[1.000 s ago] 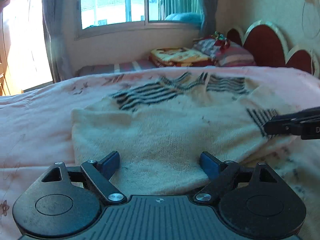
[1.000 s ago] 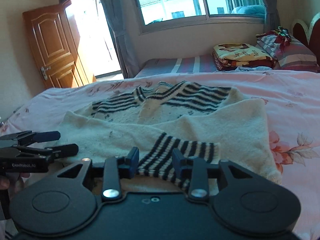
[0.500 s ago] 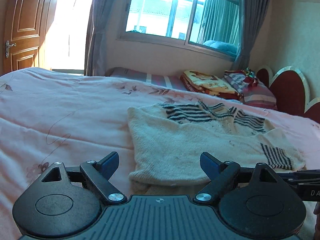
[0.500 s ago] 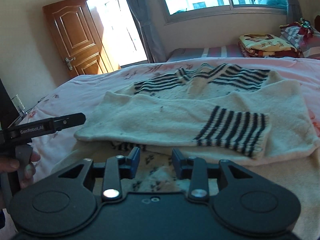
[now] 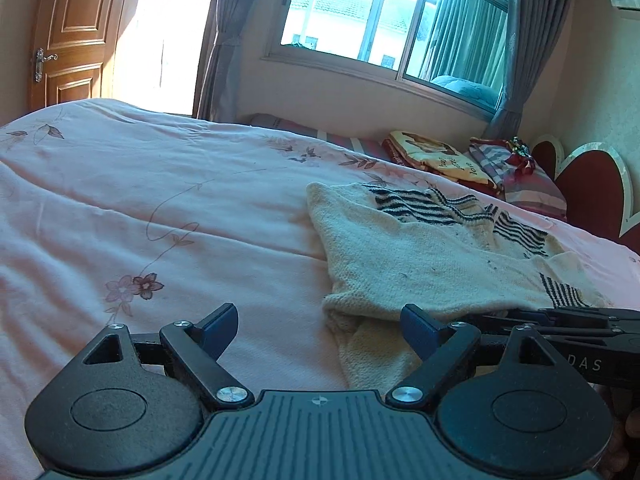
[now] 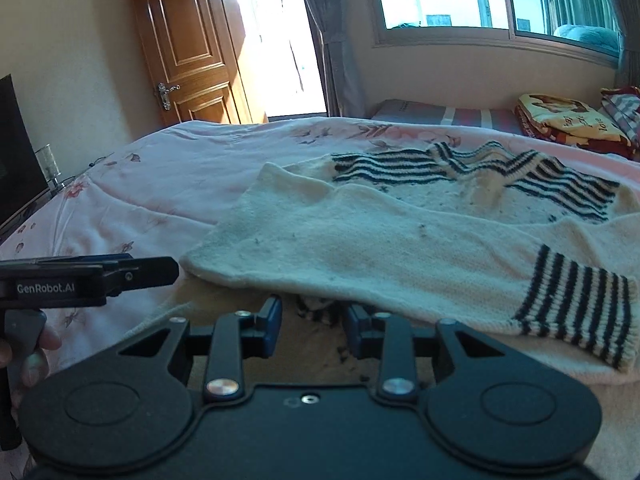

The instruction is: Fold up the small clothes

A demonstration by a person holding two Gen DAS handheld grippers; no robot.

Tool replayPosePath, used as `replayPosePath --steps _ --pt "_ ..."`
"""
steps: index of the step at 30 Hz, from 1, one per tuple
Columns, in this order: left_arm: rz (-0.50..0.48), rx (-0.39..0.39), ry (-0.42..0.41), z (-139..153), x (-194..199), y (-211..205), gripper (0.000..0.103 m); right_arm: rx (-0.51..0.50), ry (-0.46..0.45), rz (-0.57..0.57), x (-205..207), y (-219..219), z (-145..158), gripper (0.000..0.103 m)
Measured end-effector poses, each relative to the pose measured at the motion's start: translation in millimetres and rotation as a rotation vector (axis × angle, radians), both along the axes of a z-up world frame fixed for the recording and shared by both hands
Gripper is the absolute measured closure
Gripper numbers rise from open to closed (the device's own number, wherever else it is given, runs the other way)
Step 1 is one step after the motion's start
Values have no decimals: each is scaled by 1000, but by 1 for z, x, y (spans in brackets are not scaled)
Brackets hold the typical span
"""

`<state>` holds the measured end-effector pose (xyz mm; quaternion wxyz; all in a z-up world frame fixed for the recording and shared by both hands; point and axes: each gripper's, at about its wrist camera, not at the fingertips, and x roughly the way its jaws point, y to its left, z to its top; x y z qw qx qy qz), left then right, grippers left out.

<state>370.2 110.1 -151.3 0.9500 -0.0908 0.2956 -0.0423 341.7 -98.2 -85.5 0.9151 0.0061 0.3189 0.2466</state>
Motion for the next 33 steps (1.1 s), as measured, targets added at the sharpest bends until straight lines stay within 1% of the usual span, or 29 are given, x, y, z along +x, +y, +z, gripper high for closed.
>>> replayPosePath --steps 1,3,5,6,7,8,10,11,12,13,14,15,16,17,18,19,20,21,22,23,24,25,26,28,30,31,32,33 --pt "1 0 -2 1 -2 3 15 -13 -9 38 1 7 -2 69" --pt "1 -3 -4 2 -5 7 15 -75 -13 120 0 24 -6 65" --pt "-5 -7 -7 3 -5 8 15 -91 -35 169 -5 27 -4 62" --pt "-7 -12 -10 3 -5 7 15 -89 -46 208 -10 27 -2 62" --pt "-11 -19 -14 4 -4 5 15 -106 -56 241 -16 28 0 65" --pt "-20 -27 -20 5 -2 2 15 -129 -59 254 -22 27 1 65" --pt "-52 -38 -31 8 3 -9 16 -141 -75 217 -33 17 5 66" --pt "-78 -40 -38 10 8 -17 16 -122 -84 181 -37 7 9 67" --pt "-101 -31 -49 12 12 -28 16 -110 -88 137 -40 -3 12 68" --pt "-125 -17 -68 15 15 -39 17 -100 -96 66 -40 -16 16 70" --pt "-154 1 -76 17 20 -51 37 -94 -99 -5 -39 -30 19 71" --pt "-183 21 -67 17 25 -63 47 -100 -100 -75 -34 -42 21 75" --pt "-206 35 -55 16 31 -73 53 -108 -99 -139 -31 -52 22 81" --pt "-214 63 -36 12 36 -84 53 -115 -88 -202 -26 -64 22 83" --pt "-212 106 -3 6 41 -92 53 -120 -71 -247 -20 -73 20 83" --pt "-217 158 50 -6 47 -99 52 -133 -47 -284 -15 -79 17 83" --pt "-213 158 21 -9 45 -99 47 -164 -19 -318 -9 -84 11 83" --pt "-198 152 18 -8 44 -98 45 -187 -2 -325 -7 -88 5 85" --pt "-200 151 19 -6 43 -98 44 -180 -9 -316 -8 -90 5 85" --pt "-195 156 17 -4 42 -97 40 -176 -6 -314 -9 -92 6 85" --pt "-185 159 8 -1 41 -97 35 -169 -14 -312 -12 -92 8 82" --pt "-181 156 -6 2 41 -97 27 -162 -27 -313 -13 -92 11 77" --pt "-176 155 -14 4 41 -97 26 -155 -43 -313 -14 -91 13 75" --pt "-170 161 -18 5 46 -100 26 -149 -59 -318 -11 -87 16 75" --pt "-159 178 -2 1 52 -102 26 -141 -55 -307 -2 -83 15 75" --pt "-165 192 26 -4 57 -103 26 -160 -50 -304 3 -81 12 75" --pt "-167 193 26 -6 58 -103 26 -194 -29 -312 10 -81 6 75" --pt "-164 189 22 -3 58 -103 26 -205 -15 -324 14 -83 3 76"
